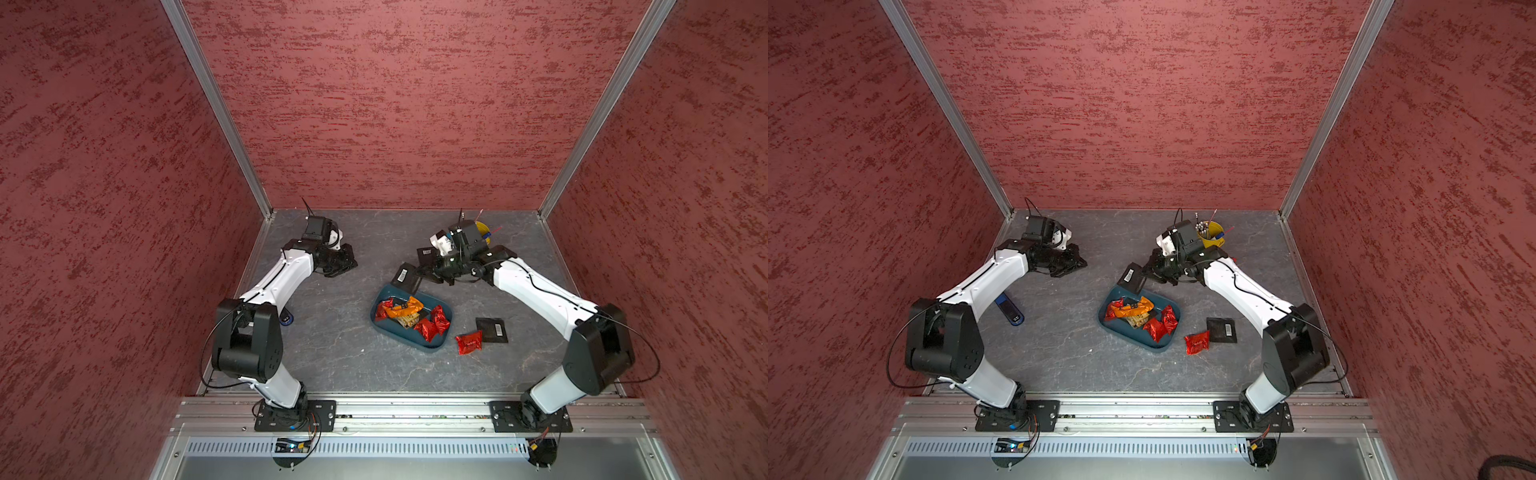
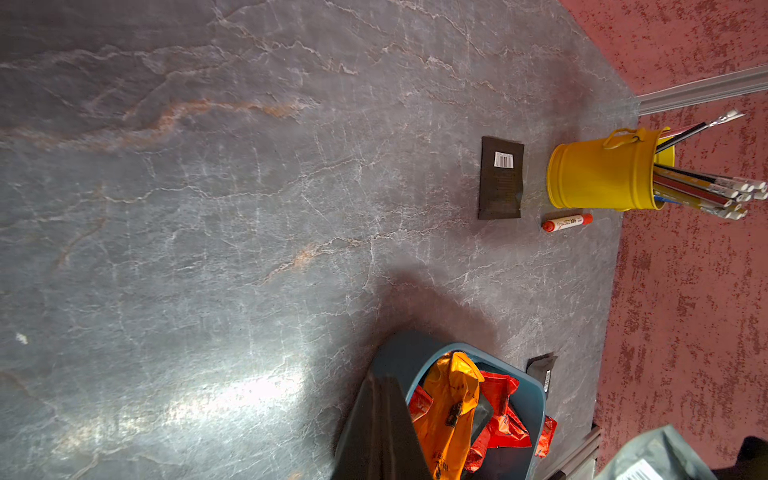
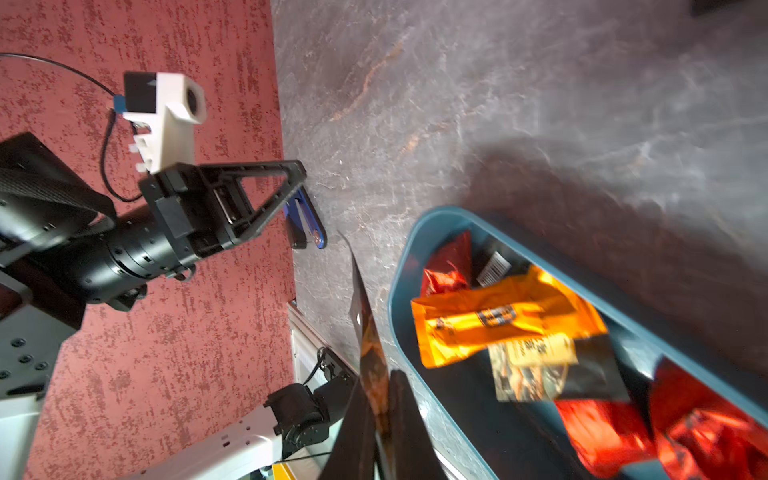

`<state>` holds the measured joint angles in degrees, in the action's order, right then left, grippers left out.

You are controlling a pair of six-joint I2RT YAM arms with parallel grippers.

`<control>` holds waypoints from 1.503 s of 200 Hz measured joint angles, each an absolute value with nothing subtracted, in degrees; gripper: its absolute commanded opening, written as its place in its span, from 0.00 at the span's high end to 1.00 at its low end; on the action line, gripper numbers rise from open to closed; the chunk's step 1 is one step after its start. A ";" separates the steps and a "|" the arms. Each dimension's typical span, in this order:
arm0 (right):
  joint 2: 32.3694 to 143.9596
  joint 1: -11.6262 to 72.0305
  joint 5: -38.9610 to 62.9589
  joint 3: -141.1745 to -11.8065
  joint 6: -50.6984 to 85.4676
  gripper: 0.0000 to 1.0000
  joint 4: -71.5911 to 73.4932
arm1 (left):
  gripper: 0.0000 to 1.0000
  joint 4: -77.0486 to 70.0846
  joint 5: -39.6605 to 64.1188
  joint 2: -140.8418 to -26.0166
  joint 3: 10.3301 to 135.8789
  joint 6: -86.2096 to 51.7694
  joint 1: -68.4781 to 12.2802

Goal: Put the tea bags into the storage box
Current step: Place the tea bag in the storage box, then move the tea bag to the center of the board.

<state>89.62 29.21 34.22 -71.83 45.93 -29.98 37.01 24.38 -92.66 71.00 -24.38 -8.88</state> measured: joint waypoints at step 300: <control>107.35 31.16 2.90 -89.71 40.25 0.32 -48.95 | 0.87 38.92 22.15 -101.69 83.61 -26.24 -18.20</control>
<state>107.35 31.16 2.90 -89.71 40.25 -48.95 38.92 22.15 -101.69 83.61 -26.24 -18.20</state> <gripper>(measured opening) 0.683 0.125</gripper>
